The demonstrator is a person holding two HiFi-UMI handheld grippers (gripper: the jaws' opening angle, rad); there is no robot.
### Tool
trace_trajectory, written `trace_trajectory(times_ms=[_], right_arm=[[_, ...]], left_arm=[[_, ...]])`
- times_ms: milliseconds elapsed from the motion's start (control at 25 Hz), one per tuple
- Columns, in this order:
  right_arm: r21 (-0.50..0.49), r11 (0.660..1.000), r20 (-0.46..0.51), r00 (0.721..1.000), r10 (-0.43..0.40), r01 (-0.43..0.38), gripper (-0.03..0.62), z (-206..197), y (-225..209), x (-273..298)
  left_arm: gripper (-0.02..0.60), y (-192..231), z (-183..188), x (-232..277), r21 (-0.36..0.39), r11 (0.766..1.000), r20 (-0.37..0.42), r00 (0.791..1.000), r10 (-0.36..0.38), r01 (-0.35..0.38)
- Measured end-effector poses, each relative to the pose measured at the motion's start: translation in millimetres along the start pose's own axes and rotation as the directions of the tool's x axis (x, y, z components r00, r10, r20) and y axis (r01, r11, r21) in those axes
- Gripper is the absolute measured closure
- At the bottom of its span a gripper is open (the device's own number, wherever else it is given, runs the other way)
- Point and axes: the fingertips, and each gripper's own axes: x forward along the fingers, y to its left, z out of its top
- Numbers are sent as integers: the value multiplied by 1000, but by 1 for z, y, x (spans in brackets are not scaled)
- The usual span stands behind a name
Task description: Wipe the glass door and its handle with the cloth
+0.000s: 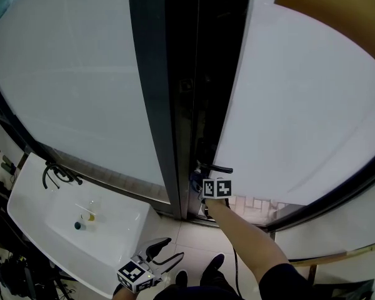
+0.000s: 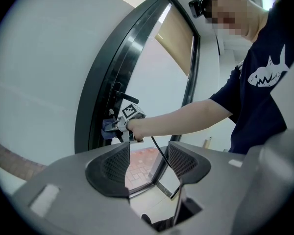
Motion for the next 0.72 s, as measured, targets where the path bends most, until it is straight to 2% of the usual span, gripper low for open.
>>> trace_trajectory(times_ms=[80, 200, 320, 440, 560, 720], right_arm=[[16, 1000, 18, 1000, 20, -21, 465, -1, 3, -5], [33, 996, 95, 992, 84, -88, 467, 10, 15, -21], [5, 990, 152, 979, 136, -138, 467, 23, 28, -38], [-50, 992, 151, 981, 121, -115, 464, 28, 31, -41], [-104, 993, 158, 985, 72, -56, 454, 32, 27, -39], [-74, 996, 176, 983, 53, -41, 447, 34, 24, -30]], left_arm=[[340, 1, 0, -3, 6, 1000, 0, 1000, 4, -4], [340, 3, 1, -6, 12, 1000, 3, 1000, 15, -15], [340, 5, 3, -6, 13, 1000, 6, 1000, 16, -16], [340, 6, 2, -5, 11, 1000, 6, 1000, 14, -14], [340, 5, 3, -4, 13, 1000, 11, 1000, 12, -13], [341, 6, 5, -4, 6, 1000, 16, 1000, 21, -21]])
